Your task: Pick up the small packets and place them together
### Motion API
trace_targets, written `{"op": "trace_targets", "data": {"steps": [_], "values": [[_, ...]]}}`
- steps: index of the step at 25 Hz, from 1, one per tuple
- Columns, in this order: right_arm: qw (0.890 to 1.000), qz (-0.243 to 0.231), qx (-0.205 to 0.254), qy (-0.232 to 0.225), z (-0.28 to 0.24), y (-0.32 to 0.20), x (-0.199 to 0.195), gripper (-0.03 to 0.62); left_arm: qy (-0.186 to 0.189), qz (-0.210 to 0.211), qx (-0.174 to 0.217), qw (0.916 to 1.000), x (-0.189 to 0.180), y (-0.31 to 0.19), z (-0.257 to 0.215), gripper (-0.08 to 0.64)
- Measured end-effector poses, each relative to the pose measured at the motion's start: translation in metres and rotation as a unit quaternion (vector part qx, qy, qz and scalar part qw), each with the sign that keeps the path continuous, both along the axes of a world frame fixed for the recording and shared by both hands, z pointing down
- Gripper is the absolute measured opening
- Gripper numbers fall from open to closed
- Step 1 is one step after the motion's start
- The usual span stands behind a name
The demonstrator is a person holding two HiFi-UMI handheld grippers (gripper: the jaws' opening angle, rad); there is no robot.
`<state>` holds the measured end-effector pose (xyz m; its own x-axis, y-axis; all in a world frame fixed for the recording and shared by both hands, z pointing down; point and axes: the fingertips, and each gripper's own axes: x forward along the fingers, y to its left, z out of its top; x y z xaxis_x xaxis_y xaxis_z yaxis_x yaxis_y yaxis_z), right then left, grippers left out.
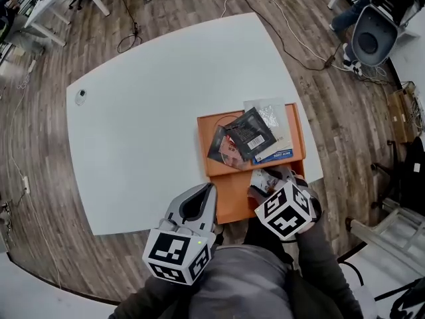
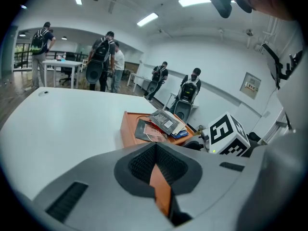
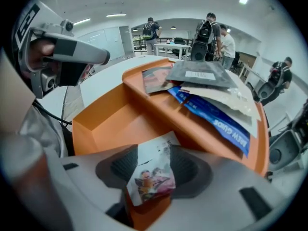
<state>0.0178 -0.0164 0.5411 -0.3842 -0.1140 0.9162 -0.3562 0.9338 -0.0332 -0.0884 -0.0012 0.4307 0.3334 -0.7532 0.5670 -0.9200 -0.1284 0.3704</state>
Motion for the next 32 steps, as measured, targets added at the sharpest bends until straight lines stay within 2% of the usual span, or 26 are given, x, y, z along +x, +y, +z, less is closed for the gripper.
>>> {"op": "trace_targets", "data": {"steps": [4, 6, 8, 15, 21, 32], "values": [[1.0, -0.005, 0.007, -0.001, -0.002, 0.0, -0.001, 0.139, 0.002, 0.003, -0.001, 1.0, 0.001, 0.001, -0.001, -0.003], [1.0, 0.0, 0.018, -0.003, -0.003, -0.001, -0.001, 0.037, 0.002, 0.005, -0.001, 1.0, 0.002, 0.002, -0.002, -0.003], [1.0, 0.007, 0.019, -0.008, -0.003, -0.001, -0.001, 0.02, 0.002, 0.006, 0.0, 1.0, 0.003, 0.004, -0.002, -0.003], [0.999, 0.017, 0.023, -0.025, -0.013, 0.001, 0.001, 0.009, 0.002, 0.008, 0.008, 0.9999, 0.002, 0.008, -0.005, -0.003], [0.998, 0.007, 0.023, -0.064, -0.05, 0.016, -0.011, 0.009, 0.003, 0.017, 0.03, 0.9994, 0.008, 0.005, -0.021, -0.003], [0.989, 0.002, 0.095, -0.116, -0.13, 0.016, -0.011, 0.009, 0.001, 0.052, 0.1, 0.9937, 0.033, -0.012, -0.066, -0.003]]}}
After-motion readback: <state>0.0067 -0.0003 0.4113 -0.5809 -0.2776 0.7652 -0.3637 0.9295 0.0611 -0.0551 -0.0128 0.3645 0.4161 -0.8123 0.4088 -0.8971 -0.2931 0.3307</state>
